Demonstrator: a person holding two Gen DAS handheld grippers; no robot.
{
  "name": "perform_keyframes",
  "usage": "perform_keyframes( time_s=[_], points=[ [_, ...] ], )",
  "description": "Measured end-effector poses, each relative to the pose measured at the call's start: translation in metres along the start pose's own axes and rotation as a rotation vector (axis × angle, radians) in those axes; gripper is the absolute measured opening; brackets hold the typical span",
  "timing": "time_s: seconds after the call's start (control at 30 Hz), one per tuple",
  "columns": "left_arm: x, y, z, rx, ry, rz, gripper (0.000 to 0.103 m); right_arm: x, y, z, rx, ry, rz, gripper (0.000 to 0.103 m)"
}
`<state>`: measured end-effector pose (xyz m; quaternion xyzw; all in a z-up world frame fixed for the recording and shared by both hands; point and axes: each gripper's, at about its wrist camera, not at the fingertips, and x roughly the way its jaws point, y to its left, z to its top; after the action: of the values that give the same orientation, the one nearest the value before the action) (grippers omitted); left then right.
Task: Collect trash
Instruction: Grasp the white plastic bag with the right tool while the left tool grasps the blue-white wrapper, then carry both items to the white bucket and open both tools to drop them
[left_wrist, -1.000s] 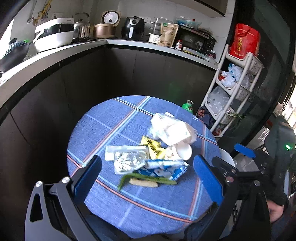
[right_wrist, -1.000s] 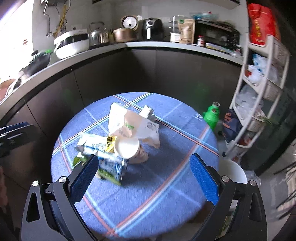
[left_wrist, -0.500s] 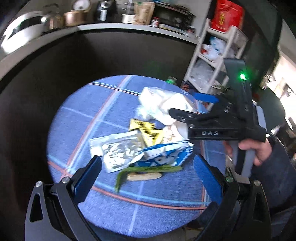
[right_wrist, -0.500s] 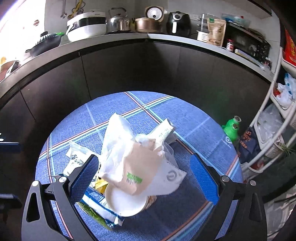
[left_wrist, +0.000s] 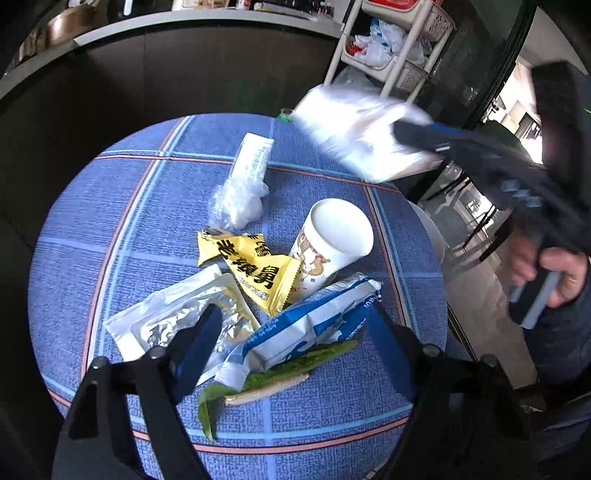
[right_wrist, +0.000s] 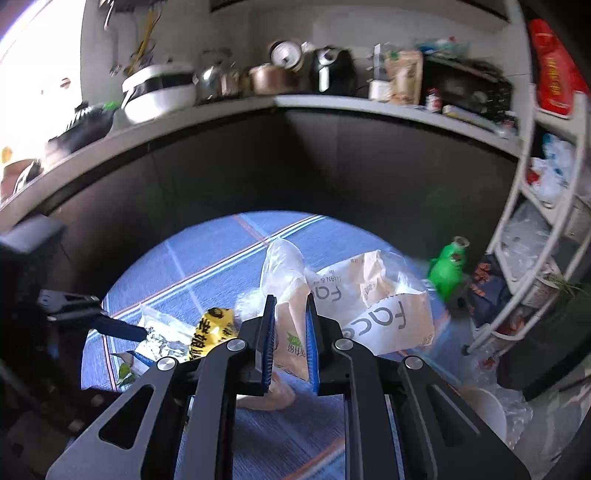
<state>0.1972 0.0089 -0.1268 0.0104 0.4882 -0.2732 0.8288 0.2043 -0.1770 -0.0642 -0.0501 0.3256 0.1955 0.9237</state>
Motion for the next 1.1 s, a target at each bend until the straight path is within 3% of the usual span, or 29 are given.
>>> perform_keyframes(
  time_s=[0.17,0.23,0.27,0.3,0.4,0.47,0.7,0.87,1.1],
  points=[
    [0.008,-0.006,-0.005,0.021,0.034,0.011,0.078,-0.032,-0.017,-0.021,0.063,0.012,-0.102,0.013],
    [0.012,-0.013,-0.008,0.032,0.055,0.032,0.066,-0.039,-0.02,-0.032,0.094,0.022,-0.104,0.013],
    [0.013,-0.014,-0.01,0.036,0.069,0.048,0.047,-0.042,-0.021,-0.038,0.108,0.027,-0.1,0.013],
    [0.013,-0.015,-0.011,0.036,0.075,0.067,0.039,-0.044,-0.021,-0.043,0.117,0.034,-0.098,0.013],
    [0.007,-0.017,-0.01,-0.001,0.076,0.049,0.022,-0.052,-0.02,-0.058,0.137,0.047,-0.09,0.013],
    [-0.003,-0.022,-0.01,-0.012,0.058,0.046,0.016,-0.062,-0.021,-0.065,0.157,0.043,-0.087,0.013],
    [-0.057,-0.046,-0.002,-0.009,-0.048,0.119,0.015,-0.102,-0.037,-0.077,0.213,-0.018,-0.094,0.013],
    [-0.082,-0.064,0.008,-0.05,-0.11,0.047,0.013,-0.128,-0.053,-0.087,0.266,-0.057,-0.095,0.013],
    [-0.082,-0.124,0.04,0.003,-0.176,-0.045,0.013,-0.144,-0.091,-0.111,0.354,-0.067,-0.162,0.013]
  ],
)
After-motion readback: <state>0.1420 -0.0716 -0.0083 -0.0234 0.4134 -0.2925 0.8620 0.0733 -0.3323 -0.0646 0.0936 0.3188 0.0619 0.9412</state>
